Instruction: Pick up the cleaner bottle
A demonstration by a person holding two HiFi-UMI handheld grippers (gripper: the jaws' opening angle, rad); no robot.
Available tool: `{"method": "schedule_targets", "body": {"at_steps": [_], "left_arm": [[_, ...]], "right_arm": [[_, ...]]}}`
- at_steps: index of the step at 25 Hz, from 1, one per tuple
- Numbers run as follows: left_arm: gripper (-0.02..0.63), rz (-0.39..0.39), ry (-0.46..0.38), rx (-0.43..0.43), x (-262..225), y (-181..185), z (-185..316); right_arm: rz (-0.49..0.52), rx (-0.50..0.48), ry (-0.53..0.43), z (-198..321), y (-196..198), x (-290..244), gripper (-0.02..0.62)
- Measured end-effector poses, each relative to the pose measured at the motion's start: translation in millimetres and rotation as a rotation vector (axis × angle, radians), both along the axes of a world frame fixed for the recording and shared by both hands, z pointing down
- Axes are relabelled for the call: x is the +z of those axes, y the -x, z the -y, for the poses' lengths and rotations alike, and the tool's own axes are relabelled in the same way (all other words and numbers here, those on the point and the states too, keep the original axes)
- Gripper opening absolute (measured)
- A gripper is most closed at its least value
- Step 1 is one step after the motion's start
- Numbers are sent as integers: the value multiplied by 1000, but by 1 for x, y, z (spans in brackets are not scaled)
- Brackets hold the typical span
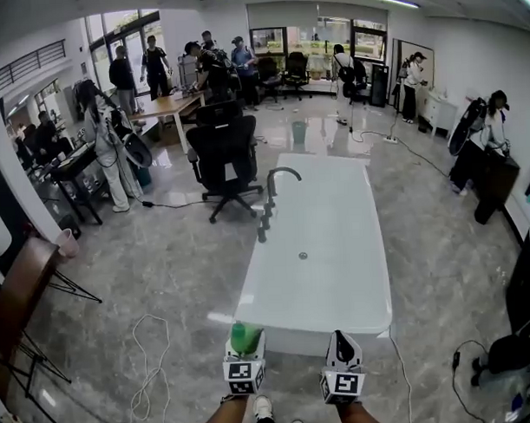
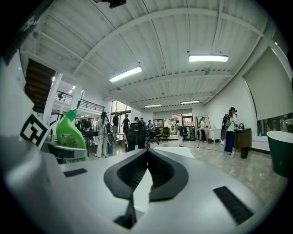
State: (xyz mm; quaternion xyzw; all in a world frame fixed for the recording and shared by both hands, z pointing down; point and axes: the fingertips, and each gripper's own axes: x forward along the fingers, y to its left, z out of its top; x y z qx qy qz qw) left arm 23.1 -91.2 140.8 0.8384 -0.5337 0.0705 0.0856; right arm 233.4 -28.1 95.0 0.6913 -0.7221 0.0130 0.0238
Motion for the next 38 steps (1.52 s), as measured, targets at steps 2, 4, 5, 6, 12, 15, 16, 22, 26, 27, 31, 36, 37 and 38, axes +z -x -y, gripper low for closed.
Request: {"method": "schedule_targets", "body": {"at_steps": [2, 4, 5, 6, 12, 15, 16, 22, 26, 27, 31, 36, 37, 38], "left_arm": [[179, -2, -3, 16, -15, 2, 6], [179, -3, 3, 26, -26, 5, 13], [179, -2, 2, 33, -30, 7, 18], [179, -3, 1, 42, -33, 9, 23], [179, -9, -31, 87, -49, 9, 40], [179, -19, -37, 86, -61, 5, 44], [179, -27, -42, 89, -64, 3, 45], [179, -41, -39, 66, -67, -9, 52], [179, -46, -66, 78, -73, -33, 49], [179, -48, -71, 85, -75, -39, 46], [179, -55, -82, 106, -80, -52, 38], [179, -32, -72, 125, -79, -62, 24], [179, -27, -72, 131, -80, -65, 20], [179, -23, -73, 137, -81, -68, 17]], "right_arm": [[-20, 7, -2, 2, 3, -11, 17], [-49, 5, -4, 8, 8, -19, 17], [-55, 6, -3, 13, 11, -21, 17], [-57, 10, -2, 18, 14, -23, 17], [-73, 38, -18, 30, 27, -34, 17], [-82, 43, -14, 34, 24, -43, 17], [-83, 44, -20, 35, 22, -47, 17], [-105, 32, -62, 44, 5, -67, 17], [-105, 64, -92, 34, -26, -80, 17], [-101, 73, -95, 31, -32, -81, 17], [-104, 75, -94, 21, -39, -82, 17], [-109, 78, -93, 9, -45, -82, 17], [-109, 80, -92, 5, -46, -82, 17], [-108, 81, -92, 2, -48, -83, 17]]}}
